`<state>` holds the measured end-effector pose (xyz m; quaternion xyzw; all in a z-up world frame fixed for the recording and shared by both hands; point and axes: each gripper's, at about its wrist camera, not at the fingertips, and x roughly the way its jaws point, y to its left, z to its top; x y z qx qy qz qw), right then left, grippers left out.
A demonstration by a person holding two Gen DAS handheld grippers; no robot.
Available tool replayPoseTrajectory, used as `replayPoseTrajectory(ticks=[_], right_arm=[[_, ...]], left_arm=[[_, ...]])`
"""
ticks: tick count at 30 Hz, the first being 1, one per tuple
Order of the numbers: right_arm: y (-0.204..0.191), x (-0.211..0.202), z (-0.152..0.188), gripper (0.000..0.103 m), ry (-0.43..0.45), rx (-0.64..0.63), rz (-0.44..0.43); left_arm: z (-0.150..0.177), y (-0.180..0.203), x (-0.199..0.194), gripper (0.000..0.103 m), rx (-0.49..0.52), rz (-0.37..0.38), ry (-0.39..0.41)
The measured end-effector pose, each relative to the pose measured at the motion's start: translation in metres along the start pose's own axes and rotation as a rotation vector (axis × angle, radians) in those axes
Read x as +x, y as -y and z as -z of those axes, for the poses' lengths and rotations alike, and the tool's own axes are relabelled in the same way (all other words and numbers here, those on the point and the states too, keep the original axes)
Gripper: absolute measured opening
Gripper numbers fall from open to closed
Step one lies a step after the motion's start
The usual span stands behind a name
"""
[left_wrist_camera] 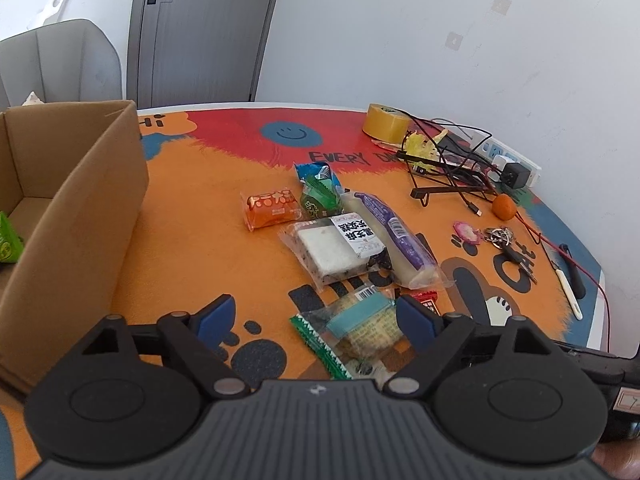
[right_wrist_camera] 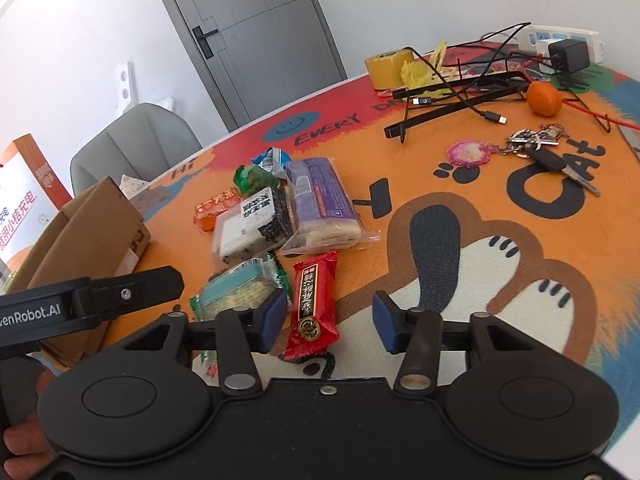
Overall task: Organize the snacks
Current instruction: 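Move both open tools back from the box to the snack pile, then grasp the red chocolate bar with the right tool while the left tool grasps the clear pastry pack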
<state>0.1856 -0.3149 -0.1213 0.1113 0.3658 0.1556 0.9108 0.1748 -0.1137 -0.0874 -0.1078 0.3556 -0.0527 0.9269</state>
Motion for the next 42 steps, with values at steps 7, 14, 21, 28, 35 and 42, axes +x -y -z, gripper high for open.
replayPoseTrajectory(ticks=[7, 14, 21, 28, 35, 42], right_arm=[[0.006, 0.006, -0.004, 0.031, 0.008, -0.011, -0.020], [0.021, -0.002, -0.004, 0.027, 0.021, 0.025, -0.009], [0.031, -0.011, -0.002, 0.030, 0.023, 0.043, 0.028], [0.021, -0.010, 0.002, 0.036, 0.023, -0.001, 0.051], [0.019, -0.011, 0.005, 0.034, 0.034, -0.021, 0.054], [0.024, -0.015, 0.006, 0.027, 0.029, 0.004, 0.046]], left_arm=[[-0.005, 0.008, 0.021, 0.083, 0.018, 0.015, -0.029], [-0.002, 0.021, 0.039, 0.075, 0.051, 0.040, -0.066], [0.006, 0.030, 0.043, 0.074, 0.111, 0.040, -0.072], [0.011, 0.036, 0.040, 0.075, 0.166, 0.052, -0.081], [0.012, 0.029, 0.035, 0.075, 0.150, 0.032, -0.086], [0.008, 0.018, 0.028, 0.072, 0.101, -0.025, -0.094]])
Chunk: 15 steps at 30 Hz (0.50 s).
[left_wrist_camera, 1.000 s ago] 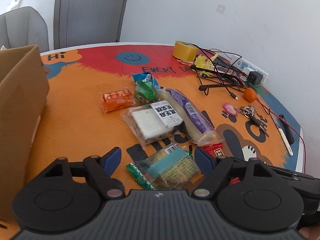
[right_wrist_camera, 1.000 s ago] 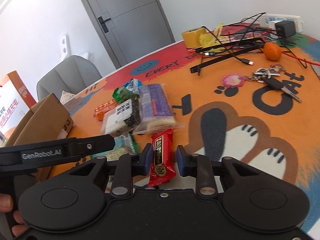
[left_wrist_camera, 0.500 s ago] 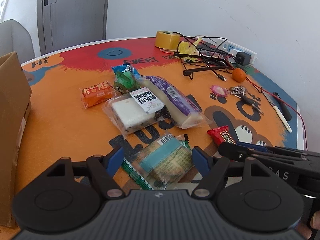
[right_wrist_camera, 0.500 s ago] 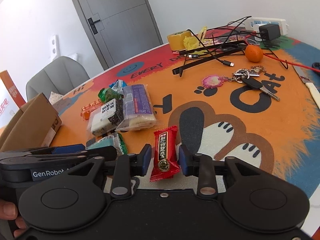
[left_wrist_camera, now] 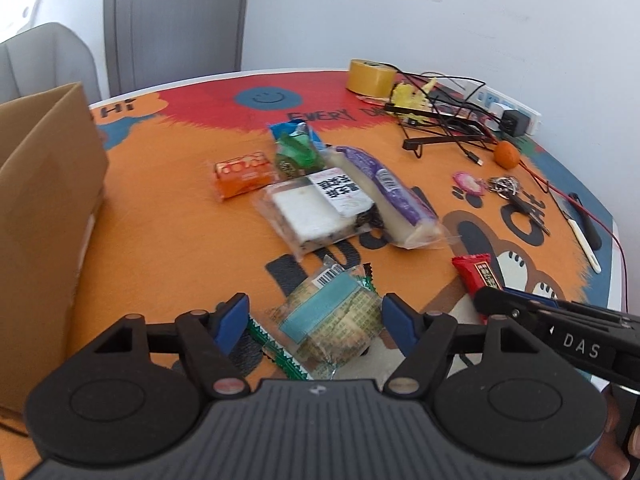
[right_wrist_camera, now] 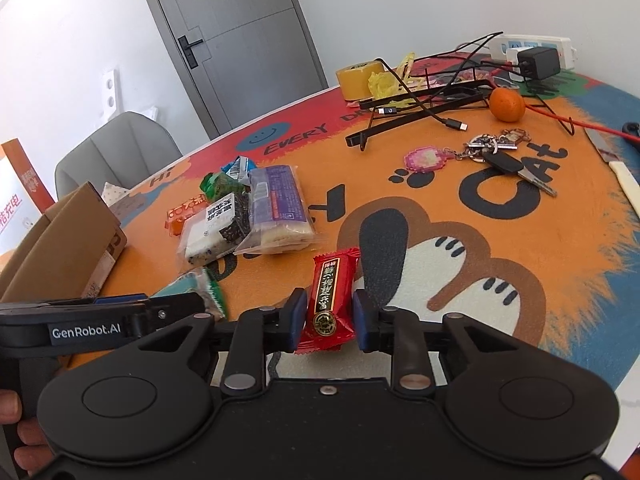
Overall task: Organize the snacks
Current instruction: 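Grasp the red chocolate bar with the right tool while the left tool grasps the clear pastry pack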
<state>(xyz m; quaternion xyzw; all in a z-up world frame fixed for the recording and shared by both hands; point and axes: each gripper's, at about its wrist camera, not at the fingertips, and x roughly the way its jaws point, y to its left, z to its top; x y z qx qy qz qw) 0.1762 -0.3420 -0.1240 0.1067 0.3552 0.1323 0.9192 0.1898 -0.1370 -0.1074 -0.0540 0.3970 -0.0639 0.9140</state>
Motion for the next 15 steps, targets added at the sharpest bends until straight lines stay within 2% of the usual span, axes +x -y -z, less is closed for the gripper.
replayPoseTrajectory(ticks=[8, 12, 15], right_arm=[[0.001, -0.001, 0.000, 0.027, -0.008, 0.010, -0.006], [0.003, -0.003, 0.001, 0.027, -0.007, 0.011, -0.012], [0.005, -0.003, 0.001, 0.027, -0.006, 0.021, -0.019]], left_arm=[[-0.004, 0.013, -0.005, 0.076, 0.082, 0.046, 0.039], [0.001, 0.021, 0.003, 0.079, 0.144, 0.009, 0.005], [0.003, 0.019, 0.008, 0.082, 0.152, 0.003, -0.005]])
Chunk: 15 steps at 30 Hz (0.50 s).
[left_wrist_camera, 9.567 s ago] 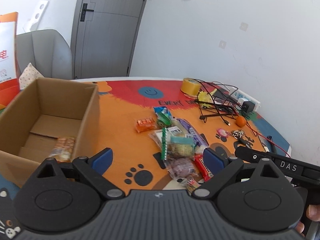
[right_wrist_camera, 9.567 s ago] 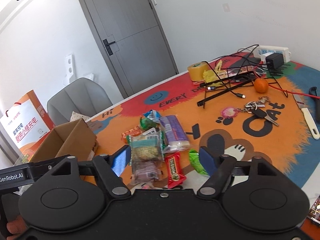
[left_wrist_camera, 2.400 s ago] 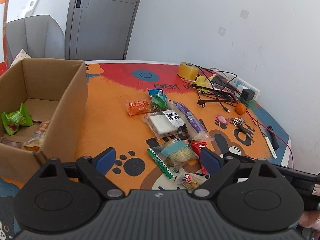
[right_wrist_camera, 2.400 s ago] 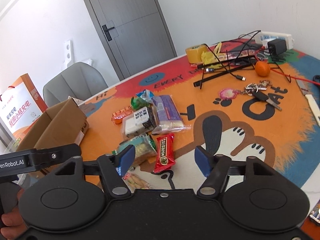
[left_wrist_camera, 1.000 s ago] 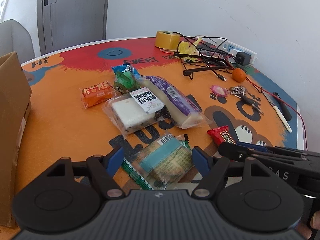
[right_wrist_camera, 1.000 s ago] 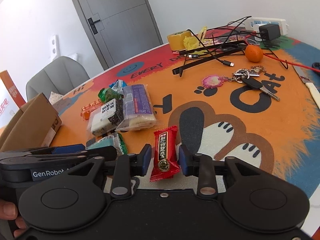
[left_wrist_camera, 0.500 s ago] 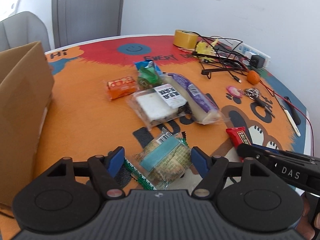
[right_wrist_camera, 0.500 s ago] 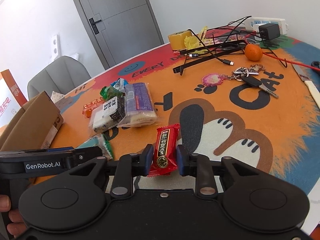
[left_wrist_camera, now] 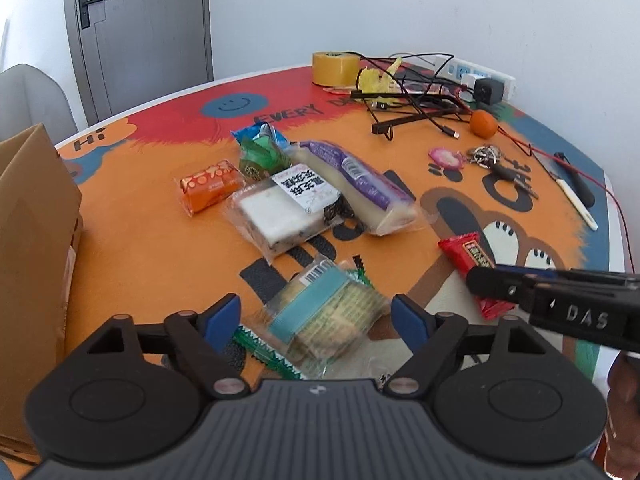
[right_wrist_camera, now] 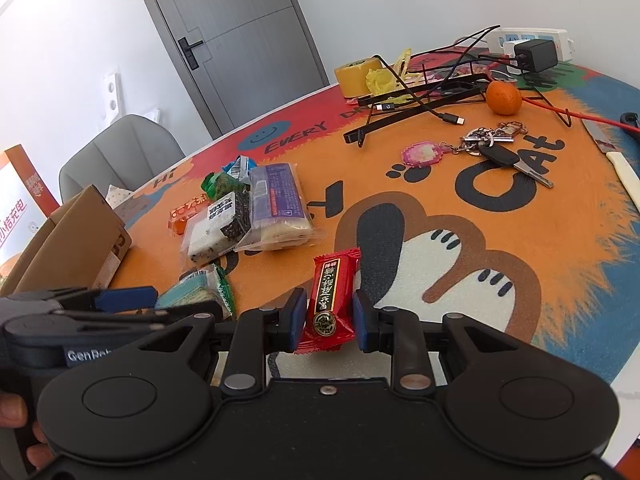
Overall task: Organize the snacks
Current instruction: 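Grasp the red chocolate bar with the right tool while the left tool grasps the clear pastry pack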
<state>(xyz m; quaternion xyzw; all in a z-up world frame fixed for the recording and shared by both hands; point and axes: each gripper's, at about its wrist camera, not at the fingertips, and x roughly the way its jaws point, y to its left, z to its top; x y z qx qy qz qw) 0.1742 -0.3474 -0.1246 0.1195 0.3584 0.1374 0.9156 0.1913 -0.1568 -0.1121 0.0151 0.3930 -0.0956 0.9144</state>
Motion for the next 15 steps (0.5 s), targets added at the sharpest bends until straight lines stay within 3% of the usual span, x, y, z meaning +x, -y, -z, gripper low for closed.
replayPoseTrajectory(ticks=[8, 11, 15], right_arm=[[0.000, 0.002, -0.001, 0.027, 0.008, 0.002, 0.000], [-0.002, 0.004, -0.002, 0.027, 0.010, -0.004, 0.009], [-0.006, 0.008, -0.003, 0.027, 0.015, -0.018, 0.018]], left_arm=[[-0.004, -0.015, 0.009, 0.082, -0.089, -0.037, 0.008], [-0.004, -0.014, 0.009, 0.077, -0.088, -0.037, 0.019], [-0.003, -0.013, 0.006, 0.050, -0.072, -0.025, 0.026]])
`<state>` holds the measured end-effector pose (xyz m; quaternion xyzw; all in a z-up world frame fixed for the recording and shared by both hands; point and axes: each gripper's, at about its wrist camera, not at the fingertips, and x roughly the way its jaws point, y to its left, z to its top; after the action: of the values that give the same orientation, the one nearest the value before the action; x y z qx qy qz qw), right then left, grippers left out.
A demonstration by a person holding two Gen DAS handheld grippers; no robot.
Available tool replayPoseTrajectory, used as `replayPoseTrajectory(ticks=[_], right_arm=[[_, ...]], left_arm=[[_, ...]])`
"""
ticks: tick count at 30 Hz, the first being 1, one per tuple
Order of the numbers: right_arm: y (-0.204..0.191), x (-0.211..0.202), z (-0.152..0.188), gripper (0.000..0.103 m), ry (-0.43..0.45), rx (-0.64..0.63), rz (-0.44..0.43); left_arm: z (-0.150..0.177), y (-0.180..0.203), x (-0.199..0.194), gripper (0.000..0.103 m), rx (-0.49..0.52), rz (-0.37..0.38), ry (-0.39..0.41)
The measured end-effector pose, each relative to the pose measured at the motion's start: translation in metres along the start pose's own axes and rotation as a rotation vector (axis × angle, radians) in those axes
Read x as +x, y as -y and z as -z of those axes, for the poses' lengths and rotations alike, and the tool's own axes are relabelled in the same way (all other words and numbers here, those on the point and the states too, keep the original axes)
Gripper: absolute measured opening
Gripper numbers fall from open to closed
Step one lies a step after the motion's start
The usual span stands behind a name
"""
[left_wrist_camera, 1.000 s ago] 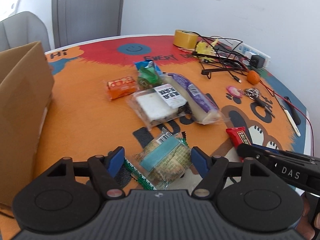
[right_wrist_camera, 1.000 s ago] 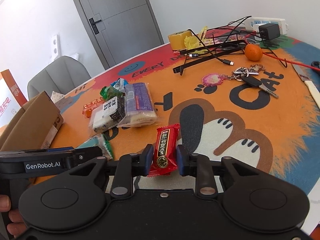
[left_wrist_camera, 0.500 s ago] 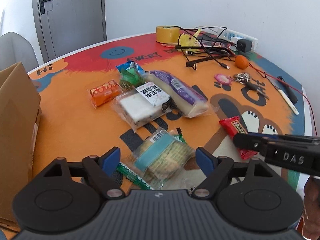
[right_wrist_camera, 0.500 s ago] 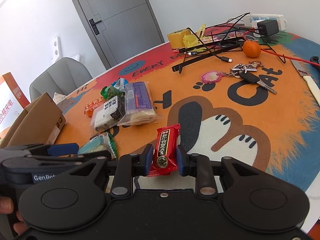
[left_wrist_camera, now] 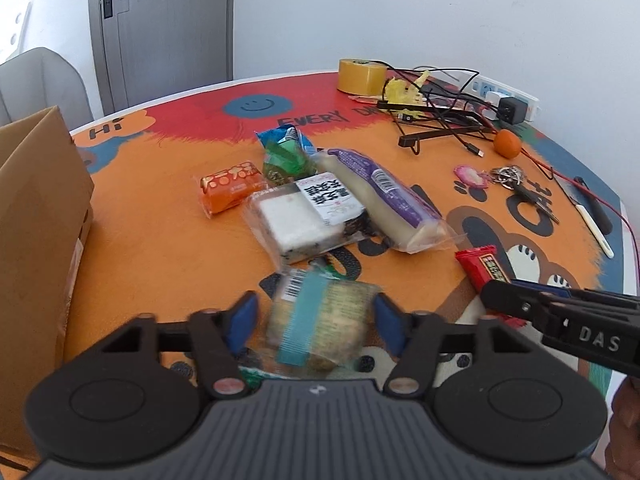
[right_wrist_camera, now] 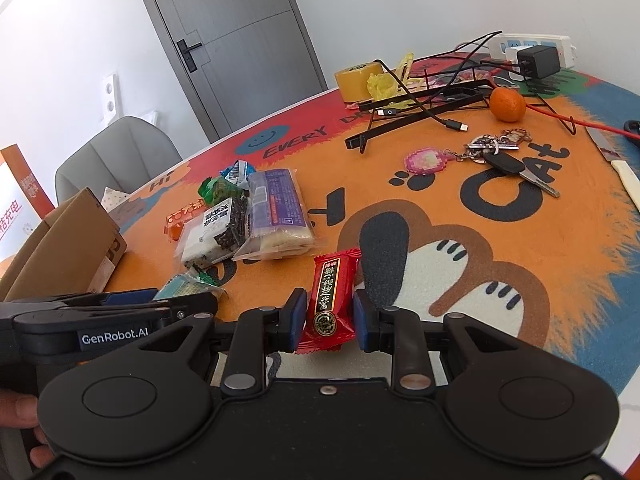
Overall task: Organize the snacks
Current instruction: 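Grasp the red chocolate bar with the right tool while the left tool grasps the clear pastry pack, then carry the chocolate bar and pastry pack over the cardboard box with both tools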
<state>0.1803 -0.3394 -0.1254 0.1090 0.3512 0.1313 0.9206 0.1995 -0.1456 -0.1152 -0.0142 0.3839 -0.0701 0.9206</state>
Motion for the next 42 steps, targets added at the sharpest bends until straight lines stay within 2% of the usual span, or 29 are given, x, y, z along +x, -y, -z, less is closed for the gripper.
replayPoseTrajectory(ticks=[8, 20, 30, 42], right_arm=[[-0.008, -0.002, 0.003, 0.024, -0.010, -0.002, -0.031], [-0.034, -0.021, -0.007, 0.024, 0.048, -0.028, -0.066], [-0.064, -0.030, -0.020, 0.024, 0.095, -0.064, -0.123], [-0.102, -0.029, -0.029, 0.024, 0.110, -0.110, -0.187]], left_arm=[[-0.001, -0.008, -0.017, 0.048, -0.042, 0.020, 0.032], [-0.007, -0.021, -0.060, 0.048, -0.077, 0.017, 0.130], [-0.013, -0.039, -0.096, 0.048, -0.108, -0.027, 0.212], [-0.012, -0.074, -0.127, 0.048, -0.165, -0.084, 0.268]])
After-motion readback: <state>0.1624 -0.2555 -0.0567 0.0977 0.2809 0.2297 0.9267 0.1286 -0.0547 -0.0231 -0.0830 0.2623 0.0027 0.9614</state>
